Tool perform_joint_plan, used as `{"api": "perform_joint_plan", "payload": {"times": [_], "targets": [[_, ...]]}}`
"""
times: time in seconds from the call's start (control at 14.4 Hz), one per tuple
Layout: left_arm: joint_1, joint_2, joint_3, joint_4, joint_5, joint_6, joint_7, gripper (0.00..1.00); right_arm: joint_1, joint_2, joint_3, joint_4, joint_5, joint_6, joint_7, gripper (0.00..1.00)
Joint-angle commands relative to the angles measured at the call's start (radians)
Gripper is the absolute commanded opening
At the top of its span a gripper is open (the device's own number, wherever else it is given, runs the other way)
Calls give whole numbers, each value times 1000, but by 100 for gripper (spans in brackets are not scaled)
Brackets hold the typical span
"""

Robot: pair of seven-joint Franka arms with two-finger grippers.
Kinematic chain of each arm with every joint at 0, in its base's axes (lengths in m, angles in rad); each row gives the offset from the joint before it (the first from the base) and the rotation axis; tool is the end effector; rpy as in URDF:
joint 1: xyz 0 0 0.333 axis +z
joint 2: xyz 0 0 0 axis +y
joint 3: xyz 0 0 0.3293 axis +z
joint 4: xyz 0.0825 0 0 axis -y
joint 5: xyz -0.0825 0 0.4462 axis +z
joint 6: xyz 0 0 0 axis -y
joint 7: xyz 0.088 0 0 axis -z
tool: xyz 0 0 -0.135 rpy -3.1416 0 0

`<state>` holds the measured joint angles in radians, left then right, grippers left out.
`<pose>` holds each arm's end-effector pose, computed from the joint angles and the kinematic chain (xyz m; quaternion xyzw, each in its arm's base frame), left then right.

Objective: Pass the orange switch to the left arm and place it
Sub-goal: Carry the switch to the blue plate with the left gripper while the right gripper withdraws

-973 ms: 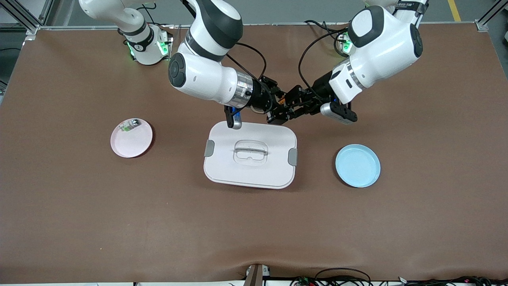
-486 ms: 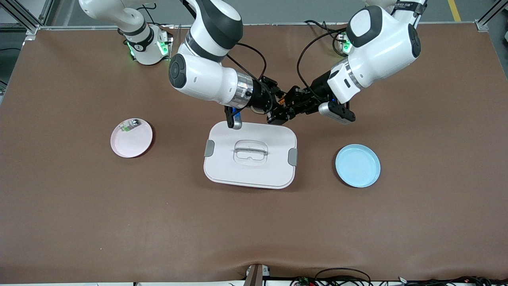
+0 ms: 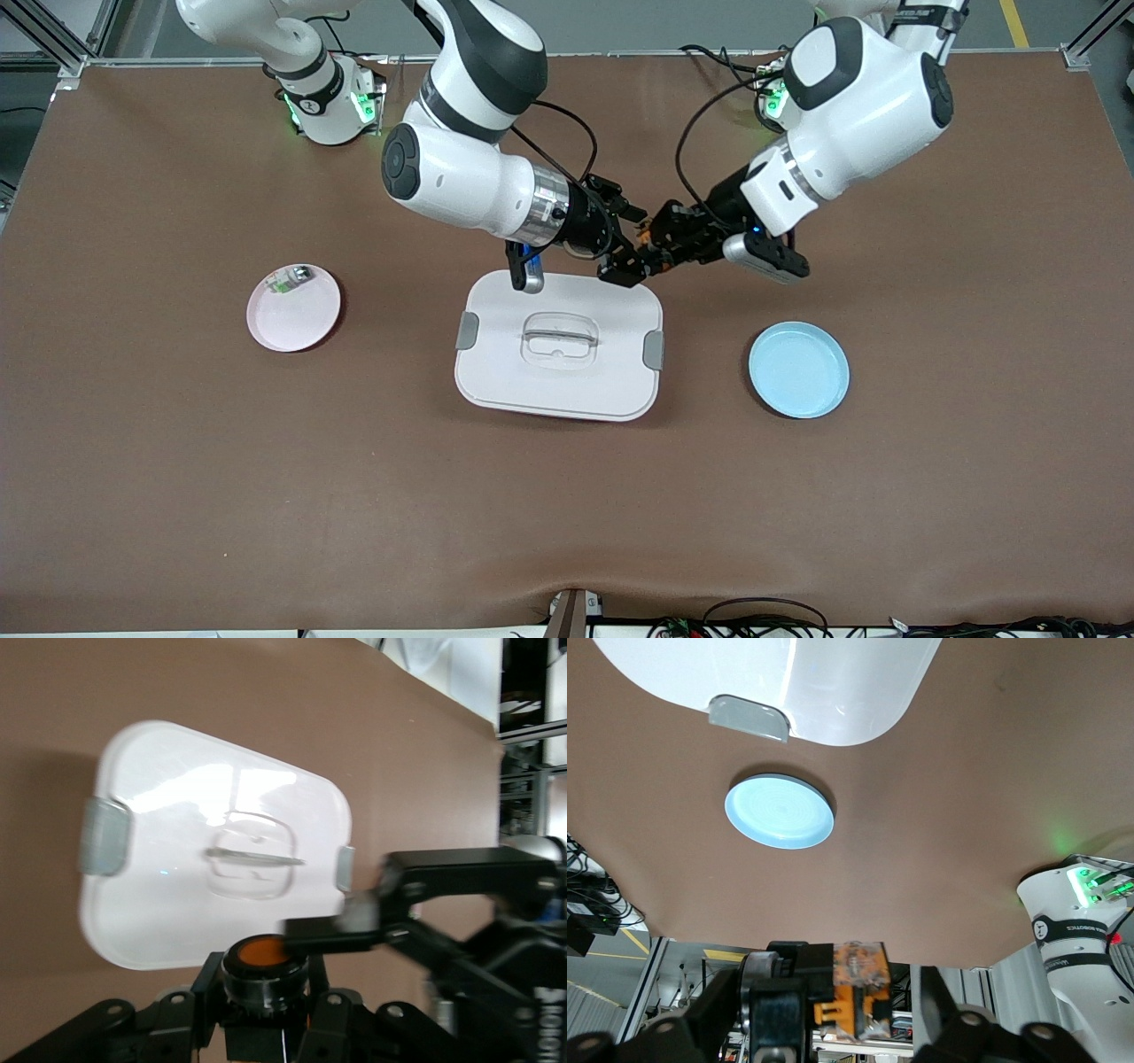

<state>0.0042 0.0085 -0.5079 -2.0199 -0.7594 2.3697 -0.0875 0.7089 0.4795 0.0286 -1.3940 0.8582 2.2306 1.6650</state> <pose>0.5625 -0.3339 0.4492 0.9399 0.0244 0.0630 0.3347 0.5761 0.5716 0.4552 -0.7106 0.5735 0.2911 0.2853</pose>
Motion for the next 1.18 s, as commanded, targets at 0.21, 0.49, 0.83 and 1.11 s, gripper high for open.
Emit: {"api": "perform_joint_plan", "payload": {"times": [0.21,0.49,0.83,1.11], "targets": [[91,7,-1,9,148,-26,5,0,-3,-5,-7,12,-14,-35,2,100],[157,59,-1,9,462,-37,93,0,-25,-50,-10,0,-169,-128,-78,100],[249,165,-1,9,743,-37,438,0,-185,-168,-12,-45,-264,-448,-339,100],[286,261,-1,23,934,-26,635,0,-281,-248,-12,-75,-474,-667,-658,100]]}}
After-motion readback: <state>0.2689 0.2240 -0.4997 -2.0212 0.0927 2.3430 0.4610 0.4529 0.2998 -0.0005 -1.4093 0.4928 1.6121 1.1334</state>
